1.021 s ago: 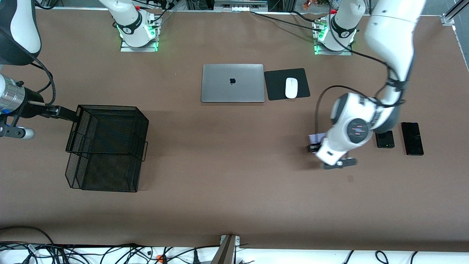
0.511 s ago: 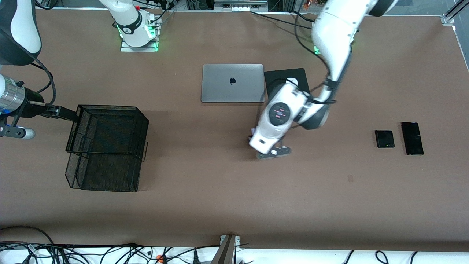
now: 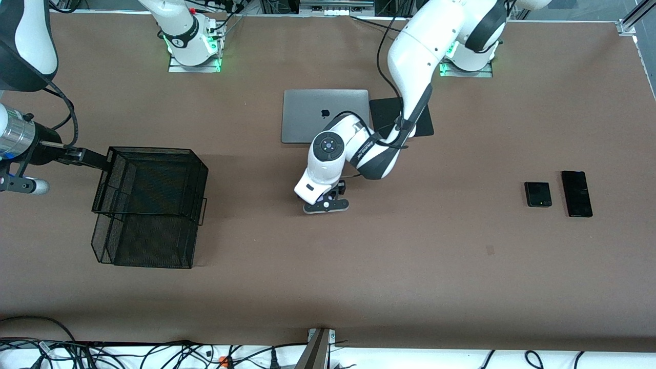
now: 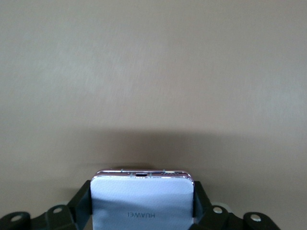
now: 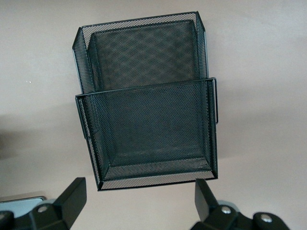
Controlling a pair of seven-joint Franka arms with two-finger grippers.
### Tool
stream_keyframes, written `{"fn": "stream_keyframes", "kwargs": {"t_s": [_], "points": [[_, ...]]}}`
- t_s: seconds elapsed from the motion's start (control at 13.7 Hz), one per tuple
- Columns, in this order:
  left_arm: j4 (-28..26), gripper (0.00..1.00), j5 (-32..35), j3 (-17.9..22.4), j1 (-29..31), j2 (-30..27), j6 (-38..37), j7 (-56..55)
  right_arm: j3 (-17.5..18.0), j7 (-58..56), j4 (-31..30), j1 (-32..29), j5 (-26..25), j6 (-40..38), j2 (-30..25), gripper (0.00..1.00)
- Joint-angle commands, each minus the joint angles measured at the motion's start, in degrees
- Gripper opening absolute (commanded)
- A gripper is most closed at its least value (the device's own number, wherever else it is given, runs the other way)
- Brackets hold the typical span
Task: Place phones with both arms
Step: 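Lower the white phone onto the table before the laptop and open the left gripper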
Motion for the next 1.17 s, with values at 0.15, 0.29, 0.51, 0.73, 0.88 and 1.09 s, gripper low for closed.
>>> {"fn": "stream_keyframes", "kwargs": {"t_s": [0.15,0.29,0.51,0.73,0.88,1.09], "points": [[5.22,0.02,-0.58,3.37,-2.63,4.88,1.59,-3.38,0.16,1.06,-0.12,-0.12,-1.18,-0.47,-0.98,1.0],[5.05,1.0,-0.41,4.24,-3.16,4.88,2.12,-3.91,0.16,1.14,-0.12,0.14,-3.79,-0.38,-0.72,1.0],[5.31,1.0,-0.76,4.42,-3.43,3.84,0.73,-9.18,0.42,2.02,-0.12,0.15,-5.66,-0.38,-0.72,1.0],[5.48,1.0,-2.5,3.55,0.07,-0.9,-7.52,-9.01,0.69,2.11,-0.21,0.23,-5.4,-0.55,-0.89,1.0],[5.48,1.0,-4.18,3.55,2.01,-4.68,-11.66,-8.57,0.86,1.59,-0.3,0.23,-5.23,-2.12,-1.16,1.0],[3.91,1.0,-3.92,3.89,5.96,-8.47,-19.73,-2.47,5.06,1.75,-1.62,0.23,-5.14,-4.6,-1.86,1.0]]}}
